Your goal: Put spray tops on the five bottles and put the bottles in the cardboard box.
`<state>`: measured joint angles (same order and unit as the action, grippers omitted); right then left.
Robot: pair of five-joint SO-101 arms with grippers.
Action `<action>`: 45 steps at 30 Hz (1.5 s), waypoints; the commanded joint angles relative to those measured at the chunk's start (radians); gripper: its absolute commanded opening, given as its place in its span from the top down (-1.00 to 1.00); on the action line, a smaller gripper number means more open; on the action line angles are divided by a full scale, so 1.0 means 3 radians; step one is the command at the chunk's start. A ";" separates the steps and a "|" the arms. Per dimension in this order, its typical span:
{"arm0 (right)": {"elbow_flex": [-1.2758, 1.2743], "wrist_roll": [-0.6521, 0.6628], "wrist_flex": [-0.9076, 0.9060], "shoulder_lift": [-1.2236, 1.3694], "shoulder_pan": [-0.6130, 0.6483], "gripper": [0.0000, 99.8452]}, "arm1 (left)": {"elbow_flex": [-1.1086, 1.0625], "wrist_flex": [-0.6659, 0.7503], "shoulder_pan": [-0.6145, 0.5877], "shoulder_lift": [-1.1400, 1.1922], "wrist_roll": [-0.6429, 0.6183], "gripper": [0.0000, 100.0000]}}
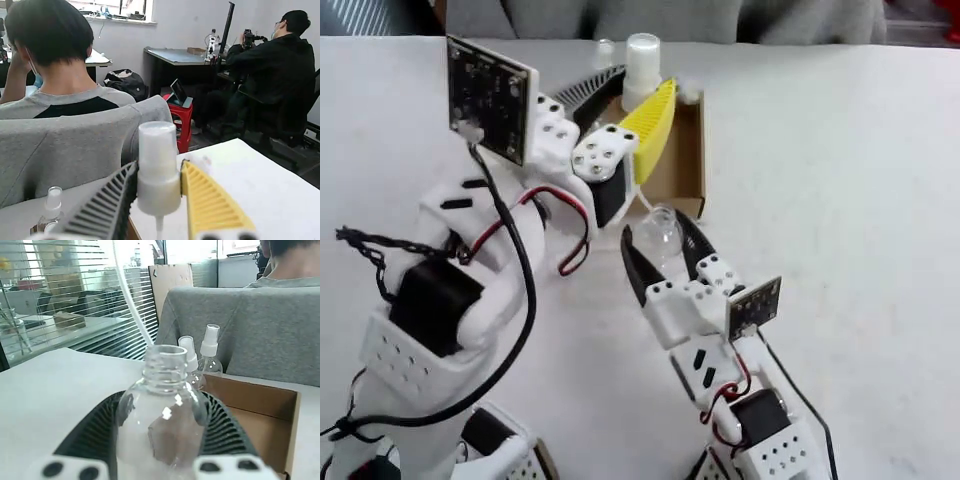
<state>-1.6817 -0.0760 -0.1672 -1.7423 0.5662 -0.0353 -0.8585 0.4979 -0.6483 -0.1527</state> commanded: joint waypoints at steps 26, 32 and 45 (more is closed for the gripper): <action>-0.0041 -0.0015 0.0084 0.0013 -0.0049 0.96 | -0.0409 0.0240 0.0248 0.0003 0.0000 0.86; -0.0041 -0.0015 0.0084 0.0013 -0.0049 0.96 | -0.0281 0.0240 0.0269 -0.0003 0.0000 0.86; -0.0041 -0.0015 0.0084 0.0013 -0.0049 0.96 | -0.1135 0.0240 0.0473 -0.0008 0.0000 0.86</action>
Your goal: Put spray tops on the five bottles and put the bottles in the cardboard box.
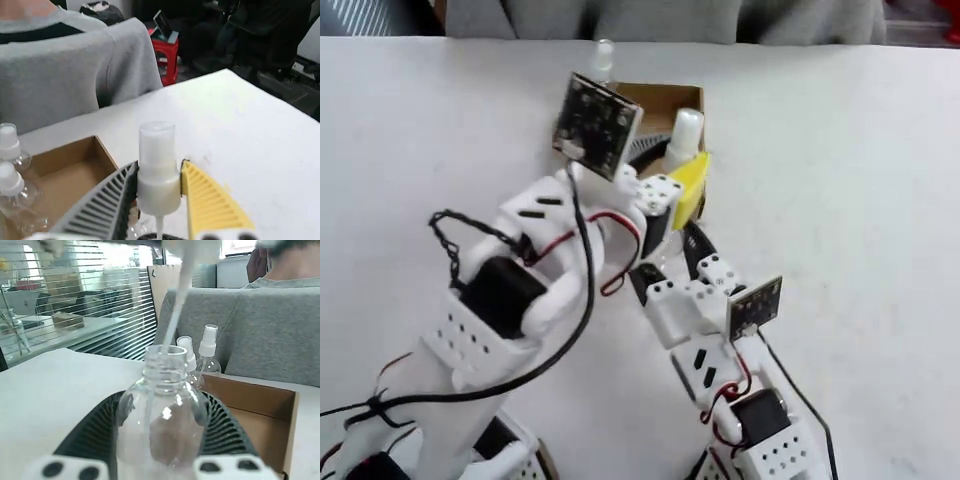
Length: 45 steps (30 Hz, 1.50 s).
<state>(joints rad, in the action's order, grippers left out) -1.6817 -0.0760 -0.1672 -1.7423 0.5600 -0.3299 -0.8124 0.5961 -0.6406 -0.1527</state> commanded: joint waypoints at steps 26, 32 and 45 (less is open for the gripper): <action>-0.0041 -0.0036 -0.0079 0.0018 -0.0033 0.96 | -0.1309 0.0113 0.0151 -0.0908 0.0517 0.86; -0.0041 -0.0072 -0.0049 0.0013 -0.0187 0.96 | -0.1473 0.0118 0.0151 -0.0964 0.0517 0.86; -0.0031 -0.0251 -0.0222 -0.0197 -0.0284 0.96 | -0.2061 0.0972 0.0151 -0.0964 0.0517 0.86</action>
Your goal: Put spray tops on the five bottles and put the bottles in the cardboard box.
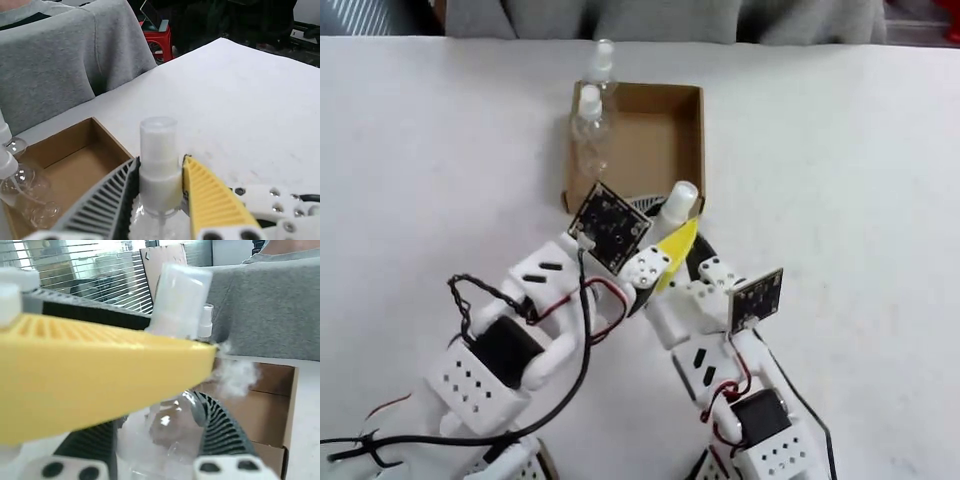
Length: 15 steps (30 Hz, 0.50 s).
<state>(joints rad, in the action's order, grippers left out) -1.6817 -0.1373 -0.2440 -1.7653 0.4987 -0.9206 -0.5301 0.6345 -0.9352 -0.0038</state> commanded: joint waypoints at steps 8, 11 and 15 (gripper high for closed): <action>-0.0031 -0.0046 0.0033 -0.0115 -0.0079 0.96 | -0.0087 0.0031 0.0023 0.0018 0.0041 0.85; -0.0031 -0.0046 0.0033 -0.0115 -0.0079 0.96 | -0.0072 0.0031 -0.0013 0.0018 0.0020 0.81; -0.0031 -0.0046 0.0033 -0.0115 -0.0079 0.96 | -0.0077 0.0005 -0.0090 0.0018 0.0015 0.62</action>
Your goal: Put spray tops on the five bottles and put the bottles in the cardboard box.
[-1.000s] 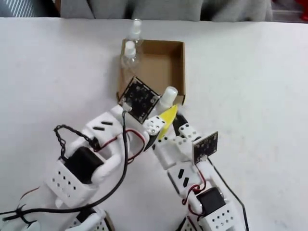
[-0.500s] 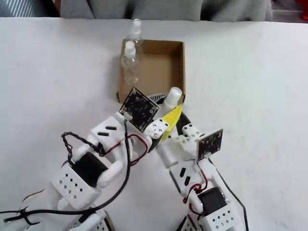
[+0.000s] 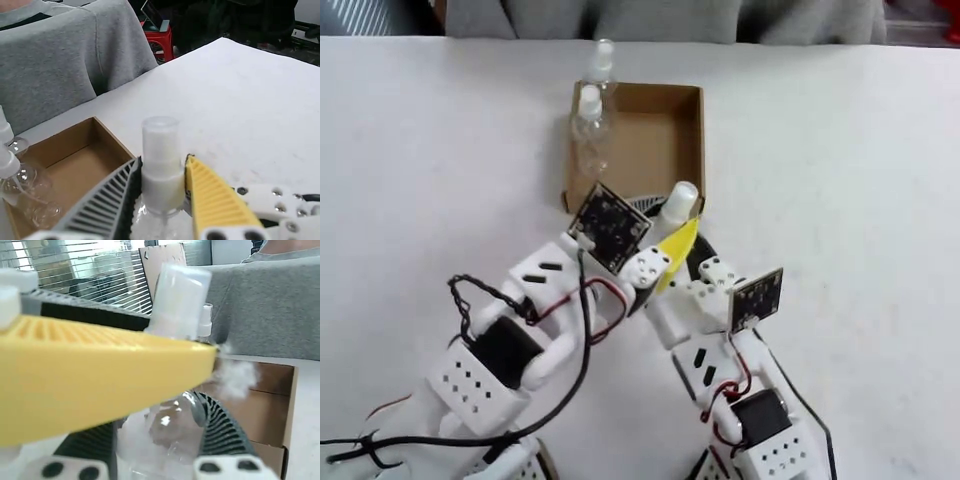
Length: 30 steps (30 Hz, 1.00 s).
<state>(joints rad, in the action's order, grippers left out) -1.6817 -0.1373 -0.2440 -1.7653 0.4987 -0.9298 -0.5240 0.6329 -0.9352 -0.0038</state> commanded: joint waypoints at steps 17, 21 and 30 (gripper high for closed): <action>-0.0031 -0.0046 0.0028 -0.0110 -0.0079 0.96 | 0.0327 -0.0020 -0.0146 0.0013 0.0015 0.53; -0.0031 -0.0046 0.0023 -0.0110 -0.0079 0.96 | 0.0476 -0.0020 -0.0146 0.0013 0.0015 0.53; -0.0031 -0.0036 -0.0043 -0.0110 -0.0079 0.96 | 0.0869 -0.0020 -0.0130 0.0013 -0.0251 0.54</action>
<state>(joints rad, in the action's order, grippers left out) -1.6817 -0.1419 -0.2547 -1.7745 0.4849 -0.7702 -0.5363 0.6022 -0.9137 -0.0238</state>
